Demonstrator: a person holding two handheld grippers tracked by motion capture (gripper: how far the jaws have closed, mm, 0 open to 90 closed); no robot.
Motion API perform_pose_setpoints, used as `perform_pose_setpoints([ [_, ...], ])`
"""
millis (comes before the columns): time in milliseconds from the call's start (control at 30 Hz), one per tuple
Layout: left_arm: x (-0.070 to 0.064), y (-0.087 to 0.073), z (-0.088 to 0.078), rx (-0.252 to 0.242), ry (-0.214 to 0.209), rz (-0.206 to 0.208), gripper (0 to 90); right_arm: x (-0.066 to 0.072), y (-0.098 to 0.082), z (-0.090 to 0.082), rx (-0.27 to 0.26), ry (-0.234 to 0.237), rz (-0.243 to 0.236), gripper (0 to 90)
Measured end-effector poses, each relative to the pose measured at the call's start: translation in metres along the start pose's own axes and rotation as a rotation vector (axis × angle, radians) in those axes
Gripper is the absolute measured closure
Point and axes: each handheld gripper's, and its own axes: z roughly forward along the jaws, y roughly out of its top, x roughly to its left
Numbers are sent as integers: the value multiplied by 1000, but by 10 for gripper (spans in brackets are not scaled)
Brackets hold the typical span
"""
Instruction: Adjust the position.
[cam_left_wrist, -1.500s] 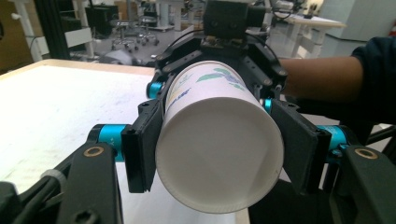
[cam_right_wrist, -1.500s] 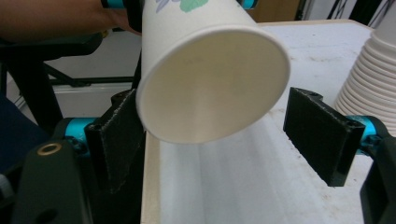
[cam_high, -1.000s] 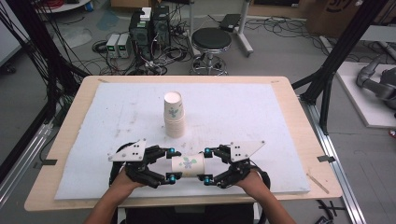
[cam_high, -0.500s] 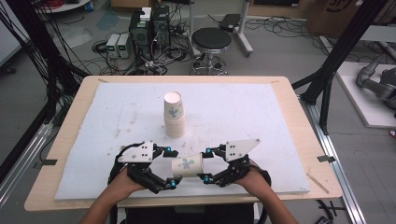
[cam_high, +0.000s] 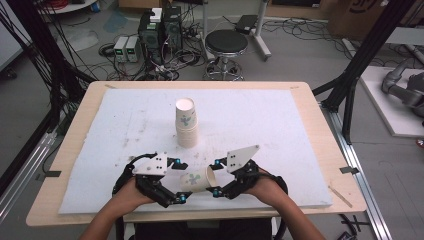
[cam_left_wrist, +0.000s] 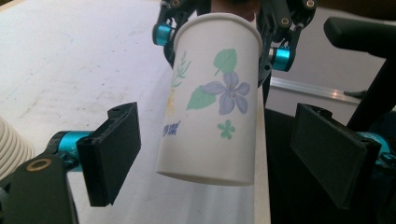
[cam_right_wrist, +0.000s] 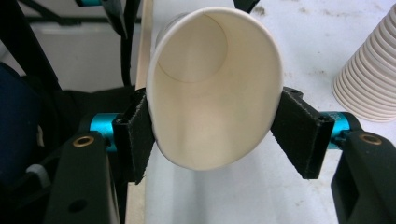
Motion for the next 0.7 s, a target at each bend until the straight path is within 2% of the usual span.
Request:
perform_pose_setpoints([
  [200,2,5,3,87,12,41,171,-1,17,6,94,-2,-44,343],
  [433,5,8,8,126,15,48,182,-2,28,13,174,-5,-71,342],
  [700,6,7,16,194,9,55,191,-4,36,17,244,-8,-87,341],
])
